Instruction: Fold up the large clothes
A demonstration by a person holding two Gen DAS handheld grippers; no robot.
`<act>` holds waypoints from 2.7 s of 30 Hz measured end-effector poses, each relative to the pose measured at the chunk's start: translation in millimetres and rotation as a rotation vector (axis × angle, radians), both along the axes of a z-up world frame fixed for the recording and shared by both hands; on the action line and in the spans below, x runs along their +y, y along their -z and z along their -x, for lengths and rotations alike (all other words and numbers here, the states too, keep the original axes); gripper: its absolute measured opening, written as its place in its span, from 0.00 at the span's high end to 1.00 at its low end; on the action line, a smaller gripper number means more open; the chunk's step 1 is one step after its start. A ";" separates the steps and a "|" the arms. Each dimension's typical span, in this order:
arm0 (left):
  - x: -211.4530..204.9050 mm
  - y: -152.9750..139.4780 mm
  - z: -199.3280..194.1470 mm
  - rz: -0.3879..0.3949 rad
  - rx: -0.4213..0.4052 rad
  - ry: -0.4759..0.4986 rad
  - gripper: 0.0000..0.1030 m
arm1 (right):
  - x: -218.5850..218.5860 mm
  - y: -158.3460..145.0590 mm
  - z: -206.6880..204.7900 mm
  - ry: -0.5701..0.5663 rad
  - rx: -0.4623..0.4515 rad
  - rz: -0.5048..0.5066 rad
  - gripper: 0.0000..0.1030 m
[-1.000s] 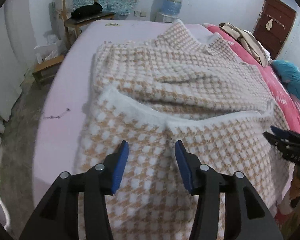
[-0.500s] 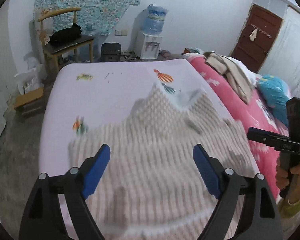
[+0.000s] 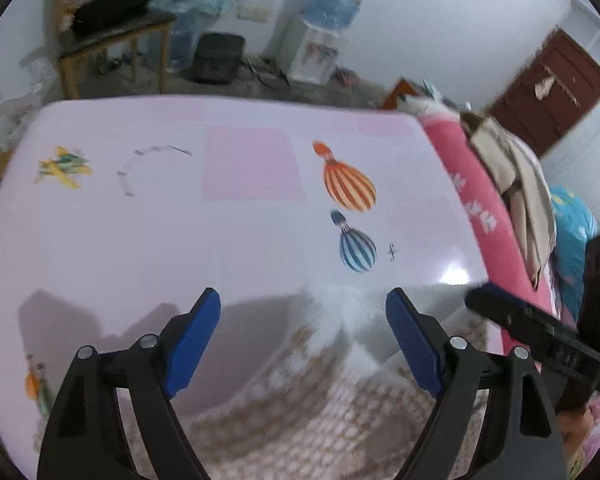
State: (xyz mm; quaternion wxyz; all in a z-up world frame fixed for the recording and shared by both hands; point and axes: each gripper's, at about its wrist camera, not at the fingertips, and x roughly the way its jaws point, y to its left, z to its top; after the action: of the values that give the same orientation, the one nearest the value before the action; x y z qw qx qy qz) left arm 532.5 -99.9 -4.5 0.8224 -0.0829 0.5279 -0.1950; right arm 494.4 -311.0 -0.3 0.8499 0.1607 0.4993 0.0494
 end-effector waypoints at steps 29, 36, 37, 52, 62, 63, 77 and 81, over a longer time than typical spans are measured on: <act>10.6 -55.0 204.9 -0.230 -0.304 0.354 0.89 | 35.1 -45.3 169.9 -0.212 -0.103 0.143 0.89; 29.8 -25.0 244.9 -0.248 -0.290 0.400 0.75 | 39.5 -48.1 216.9 -0.295 -0.098 0.144 0.62; 35.5 -26.3 248.9 -0.224 -0.290 0.405 0.64 | 39.7 -58.9 220.4 -0.312 -0.127 0.122 0.60; 96.8 -46.5 234.1 0.055 -0.238 0.232 0.54 | 92.9 30.3 163.2 -0.400 0.028 -0.023 0.83; 46.9 -4.7 166.1 -0.015 -0.097 0.241 0.62 | 41.8 -17.7 159.5 -0.252 -0.086 0.096 0.82; 44.0 2.7 161.9 -0.065 -0.102 0.234 0.64 | 35.4 -14.6 156.9 -0.228 -0.076 0.113 0.81; 19.8 -17.3 155.5 -0.079 -0.264 0.356 0.67 | 59.4 -24.7 139.3 -0.272 -0.137 0.151 0.77; -10.8 7.8 147.7 -0.198 -0.225 0.391 0.67 | 80.3 6.9 118.0 -0.310 -0.032 0.114 0.76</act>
State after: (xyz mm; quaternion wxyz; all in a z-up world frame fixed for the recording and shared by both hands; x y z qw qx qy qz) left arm 384.8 -110.7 -12.3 0.8268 0.1240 0.4555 -0.3059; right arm 376.4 -230.6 -7.2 0.8477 0.0325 0.5067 0.1540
